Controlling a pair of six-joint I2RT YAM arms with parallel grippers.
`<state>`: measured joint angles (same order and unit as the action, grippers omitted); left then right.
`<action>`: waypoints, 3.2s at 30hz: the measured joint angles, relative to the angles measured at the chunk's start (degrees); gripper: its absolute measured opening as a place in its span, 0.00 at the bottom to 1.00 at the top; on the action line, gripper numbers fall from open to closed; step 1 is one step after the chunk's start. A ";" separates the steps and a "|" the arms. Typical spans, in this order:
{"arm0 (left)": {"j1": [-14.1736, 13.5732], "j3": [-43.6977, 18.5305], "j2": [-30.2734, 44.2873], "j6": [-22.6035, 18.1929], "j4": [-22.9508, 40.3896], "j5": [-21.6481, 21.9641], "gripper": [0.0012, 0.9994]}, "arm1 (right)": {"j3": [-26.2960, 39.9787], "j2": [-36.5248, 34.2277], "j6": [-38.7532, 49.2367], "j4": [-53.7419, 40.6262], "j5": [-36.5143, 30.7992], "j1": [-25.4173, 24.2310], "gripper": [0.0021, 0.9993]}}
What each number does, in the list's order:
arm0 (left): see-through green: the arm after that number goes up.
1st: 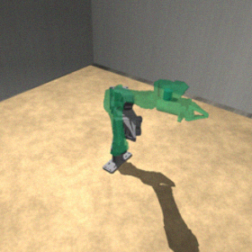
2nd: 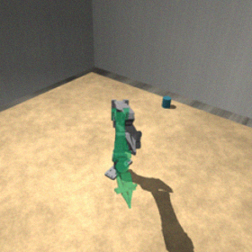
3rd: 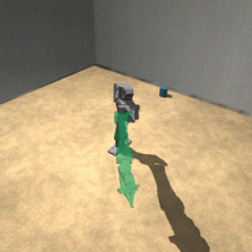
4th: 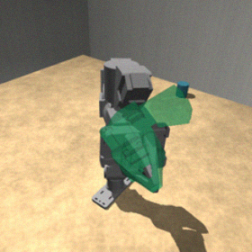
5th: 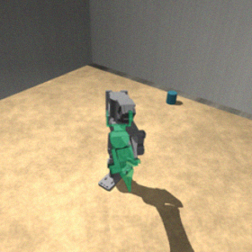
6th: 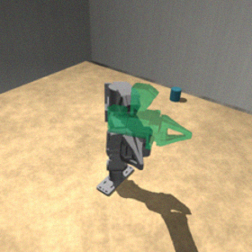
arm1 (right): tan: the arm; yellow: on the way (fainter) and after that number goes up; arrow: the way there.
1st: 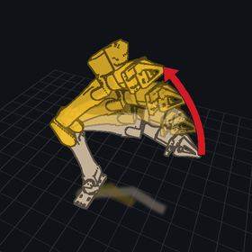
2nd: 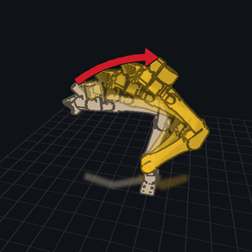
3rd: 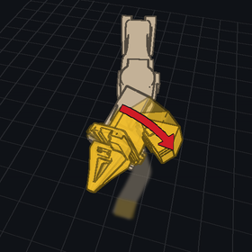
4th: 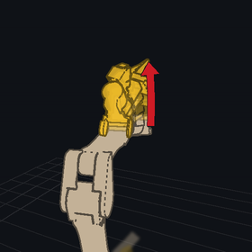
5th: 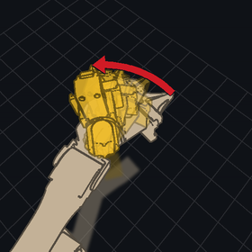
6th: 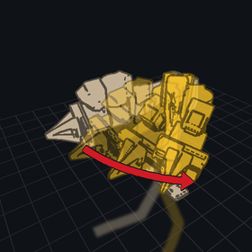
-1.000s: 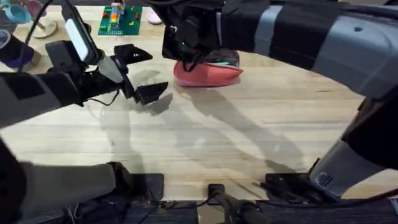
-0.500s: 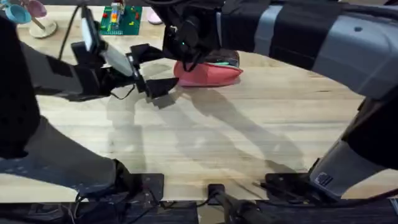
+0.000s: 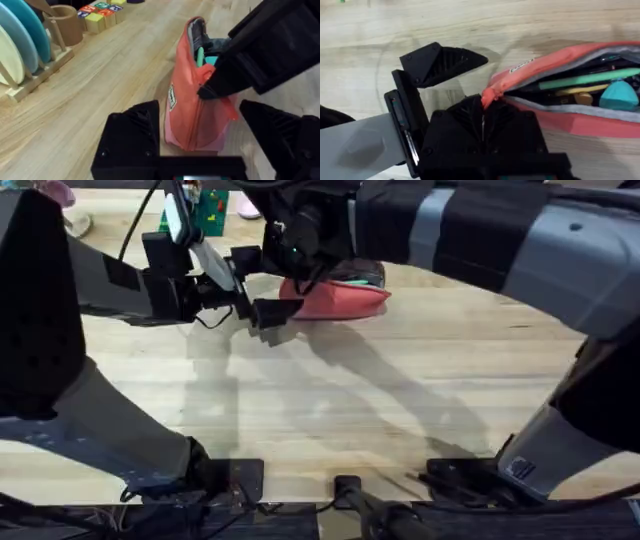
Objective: Unzip the bag, pick up the pens from the table one at a time and place them inside, then zip the bag closed.
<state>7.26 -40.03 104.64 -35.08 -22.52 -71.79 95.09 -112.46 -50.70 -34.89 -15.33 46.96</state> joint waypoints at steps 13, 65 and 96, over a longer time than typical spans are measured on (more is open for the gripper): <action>-0.23 0.00 0.00 0.40 0.19 1.14 0.37 | 0.00 0.00 0.00 0.02 0.00 0.00 0.03; -0.38 -0.09 0.00 0.40 0.23 2.17 0.04 | 0.00 2.16 17.67 -15.59 3.17 -19.79 0.03; -1.28 -0.09 0.00 0.43 0.43 1.55 0.04 | -11.86 2.54 17.31 -12.99 3.28 -34.30 0.03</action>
<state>5.98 -40.12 104.64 -34.65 -22.09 -70.24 83.23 -109.93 -33.39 -47.89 -12.05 12.66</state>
